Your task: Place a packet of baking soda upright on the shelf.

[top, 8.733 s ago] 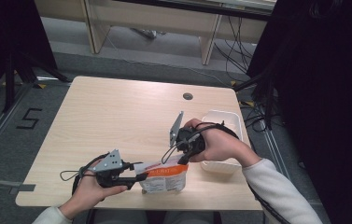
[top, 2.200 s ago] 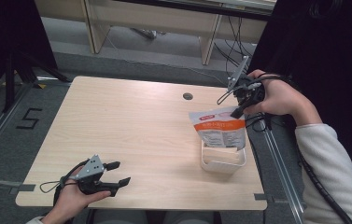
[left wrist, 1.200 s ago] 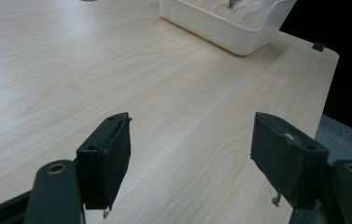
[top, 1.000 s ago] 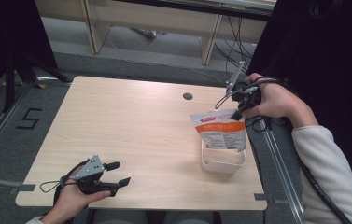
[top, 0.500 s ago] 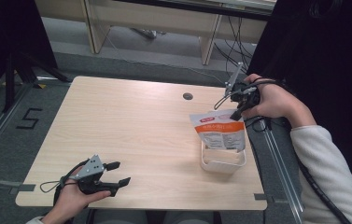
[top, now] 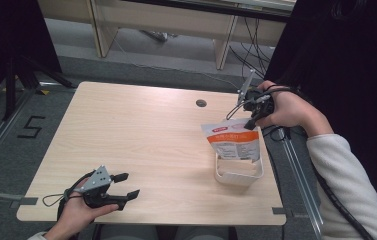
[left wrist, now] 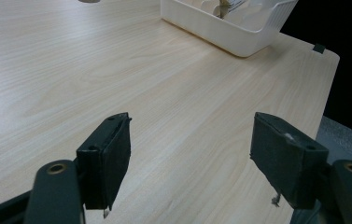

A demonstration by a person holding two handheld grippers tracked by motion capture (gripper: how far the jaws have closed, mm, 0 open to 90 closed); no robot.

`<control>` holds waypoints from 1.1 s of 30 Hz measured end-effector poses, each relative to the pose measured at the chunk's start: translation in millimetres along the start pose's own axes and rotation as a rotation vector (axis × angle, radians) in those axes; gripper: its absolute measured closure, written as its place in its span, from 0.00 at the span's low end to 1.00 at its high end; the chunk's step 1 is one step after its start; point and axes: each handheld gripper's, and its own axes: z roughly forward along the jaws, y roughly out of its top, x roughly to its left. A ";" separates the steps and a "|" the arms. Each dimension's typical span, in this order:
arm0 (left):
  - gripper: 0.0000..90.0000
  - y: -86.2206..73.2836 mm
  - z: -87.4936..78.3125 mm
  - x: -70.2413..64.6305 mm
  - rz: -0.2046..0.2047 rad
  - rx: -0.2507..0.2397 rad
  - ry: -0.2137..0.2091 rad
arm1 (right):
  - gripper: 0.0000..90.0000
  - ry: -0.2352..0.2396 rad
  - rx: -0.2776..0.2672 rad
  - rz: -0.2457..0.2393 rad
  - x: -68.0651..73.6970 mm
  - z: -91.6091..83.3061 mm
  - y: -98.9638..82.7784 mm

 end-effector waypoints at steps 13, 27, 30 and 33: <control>0.31 0.0 -0.4 -0.4 -0.009 -0.003 0.005 | 1.00 -0.014 0.007 -0.008 -2.2 4.9 -0.5; 0.31 -0.2 -0.1 -0.6 -0.023 -0.013 0.003 | 1.00 -0.009 0.037 0.014 -3.6 10.9 -3.2; 0.31 -0.1 -0.5 -0.2 -0.018 -0.007 0.002 | 1.00 -0.021 0.033 0.018 -3.3 12.2 -3.5; 0.31 -0.1 -0.6 -0.3 -0.018 -0.007 0.001 | 1.00 -0.019 0.029 -0.010 -6.2 13.9 -3.2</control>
